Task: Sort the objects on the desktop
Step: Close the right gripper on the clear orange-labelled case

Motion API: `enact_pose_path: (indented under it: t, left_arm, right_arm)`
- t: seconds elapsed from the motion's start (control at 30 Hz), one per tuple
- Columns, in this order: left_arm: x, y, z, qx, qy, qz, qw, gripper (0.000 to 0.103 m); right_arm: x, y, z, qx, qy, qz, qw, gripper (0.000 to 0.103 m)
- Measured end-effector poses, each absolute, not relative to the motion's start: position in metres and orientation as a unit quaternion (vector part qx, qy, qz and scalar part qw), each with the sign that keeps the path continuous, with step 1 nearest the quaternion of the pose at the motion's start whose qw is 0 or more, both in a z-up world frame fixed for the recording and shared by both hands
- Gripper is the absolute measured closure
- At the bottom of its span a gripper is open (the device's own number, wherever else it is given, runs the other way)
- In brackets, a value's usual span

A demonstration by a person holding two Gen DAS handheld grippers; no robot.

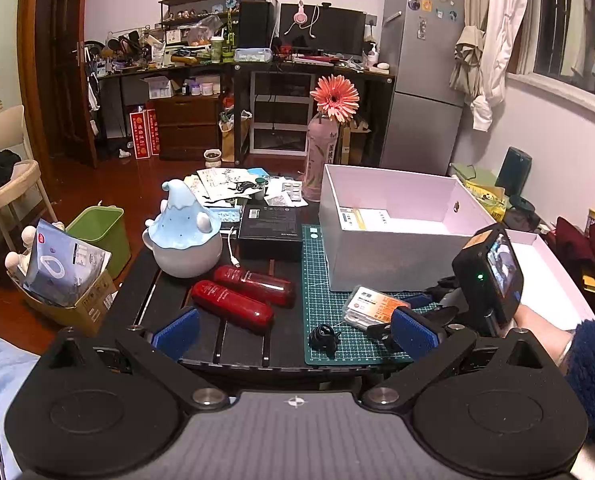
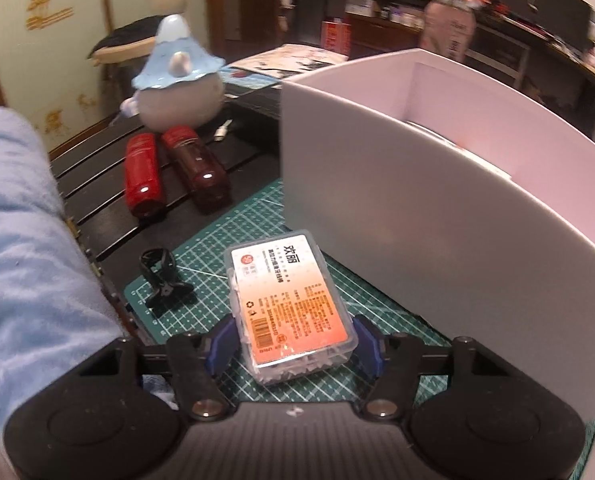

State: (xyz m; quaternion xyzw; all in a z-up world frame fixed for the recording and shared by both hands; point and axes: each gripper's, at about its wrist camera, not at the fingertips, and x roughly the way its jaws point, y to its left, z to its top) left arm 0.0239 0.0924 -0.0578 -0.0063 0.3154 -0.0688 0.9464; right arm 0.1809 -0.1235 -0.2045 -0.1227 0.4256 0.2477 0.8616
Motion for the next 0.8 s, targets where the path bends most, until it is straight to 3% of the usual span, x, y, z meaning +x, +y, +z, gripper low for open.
enact_pose_path:
  t: [0.5,0.7,0.8]
  left_arm:
    - [0.022,0.090,-0.057,0.001,0.312,-0.066,0.948,0.000]
    - [0.022,0.090,-0.058,0.001,0.313,-0.067,0.947,0.000]
    - [0.023,0.091,-0.058,0.001,0.314,-0.067,0.947,0.000]
  right_arm:
    - [0.167,-0.130,-0.200,-0.096,0.441,0.218,0.865,0.043]
    - [0.167,-0.129,-0.193,-0.092,0.415,0.231,0.875,0.029]
    - [0.170,-0.125,-0.193,-0.095,0.411,0.241,0.874,0.028]
